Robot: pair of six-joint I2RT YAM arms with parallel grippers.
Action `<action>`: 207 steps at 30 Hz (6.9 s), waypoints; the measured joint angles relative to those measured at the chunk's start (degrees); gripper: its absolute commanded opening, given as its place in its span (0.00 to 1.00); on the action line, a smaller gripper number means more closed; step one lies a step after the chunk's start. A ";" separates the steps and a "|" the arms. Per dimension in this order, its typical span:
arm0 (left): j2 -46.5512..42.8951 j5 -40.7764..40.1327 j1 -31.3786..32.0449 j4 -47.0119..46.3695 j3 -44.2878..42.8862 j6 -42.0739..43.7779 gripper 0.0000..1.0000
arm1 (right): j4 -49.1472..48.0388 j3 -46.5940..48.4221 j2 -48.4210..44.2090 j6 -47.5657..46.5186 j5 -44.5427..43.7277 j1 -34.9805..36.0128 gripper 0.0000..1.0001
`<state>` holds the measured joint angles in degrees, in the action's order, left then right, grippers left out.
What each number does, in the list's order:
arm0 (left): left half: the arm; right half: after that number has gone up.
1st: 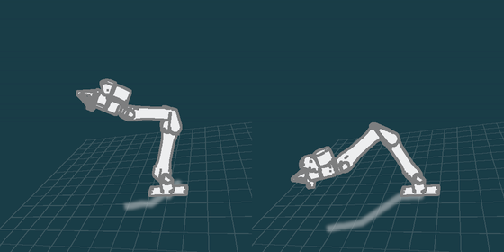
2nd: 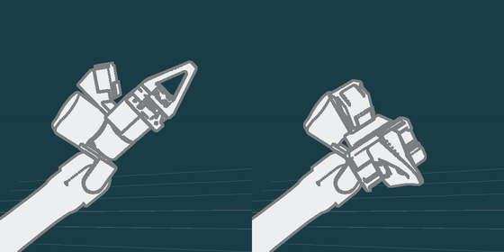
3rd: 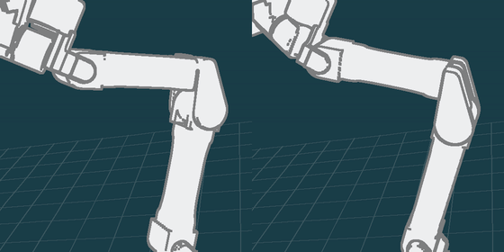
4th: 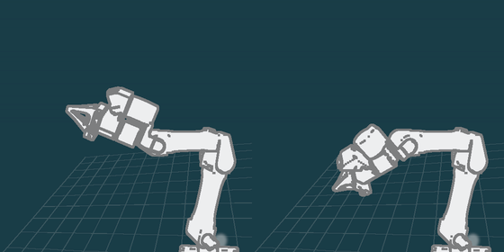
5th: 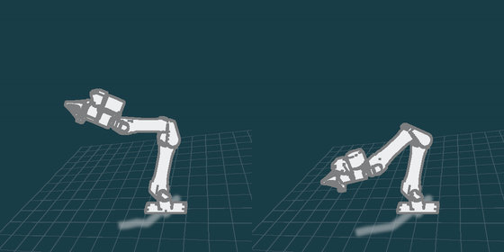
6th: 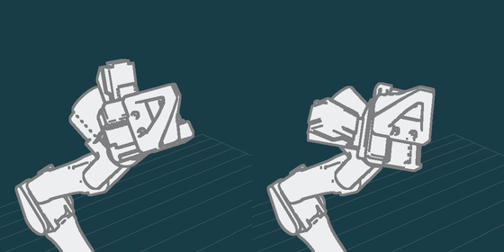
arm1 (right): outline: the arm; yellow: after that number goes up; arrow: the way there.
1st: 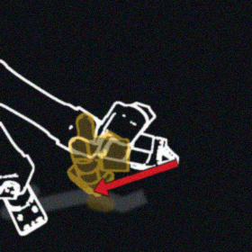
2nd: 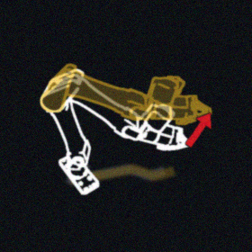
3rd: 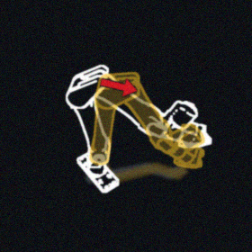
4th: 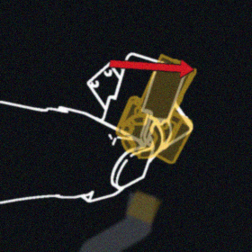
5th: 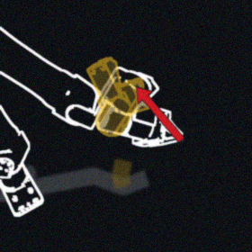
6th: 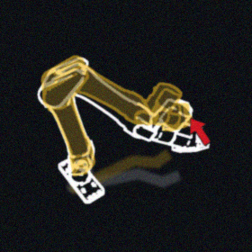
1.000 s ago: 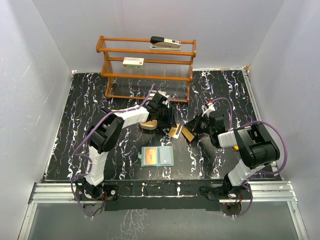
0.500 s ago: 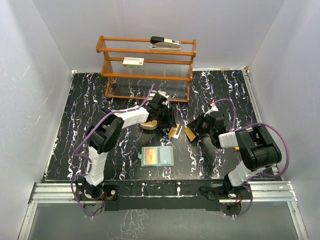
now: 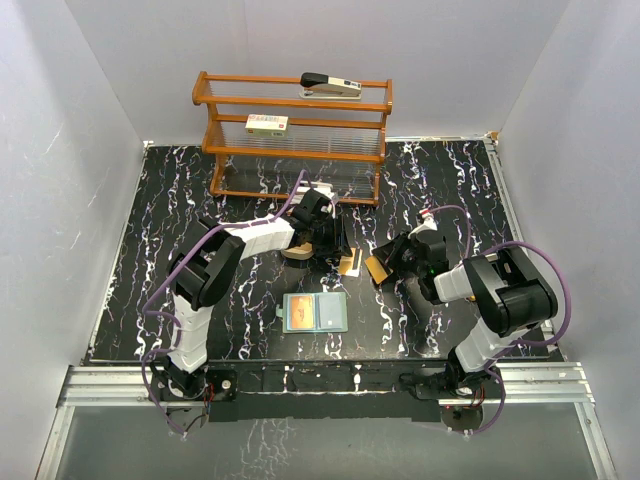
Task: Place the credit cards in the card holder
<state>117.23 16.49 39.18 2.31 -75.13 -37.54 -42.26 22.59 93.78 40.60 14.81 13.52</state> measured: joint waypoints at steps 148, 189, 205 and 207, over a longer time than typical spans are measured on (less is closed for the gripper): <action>-3.67 6.51 -0.07 -6.71 7.30 -2.64 0.57 | -21.81 -2.45 12.37 13.51 19.98 -3.82 0.00; -5.05 4.87 0.35 -7.41 9.03 -3.23 0.60 | -5.25 0.02 2.27 2.95 3.30 2.69 0.00; -5.16 4.92 0.37 -7.43 9.01 -3.21 0.61 | -9.49 -1.68 1.14 6.95 4.63 2.49 0.00; -5.16 4.92 0.37 -7.43 9.01 -3.23 0.61 | -10.29 -1.70 1.09 7.69 4.63 2.47 0.00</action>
<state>112.07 21.41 39.55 -5.13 -66.13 -40.77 -52.56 20.88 94.87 48.29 19.44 15.99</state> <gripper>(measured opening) 0.608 0.008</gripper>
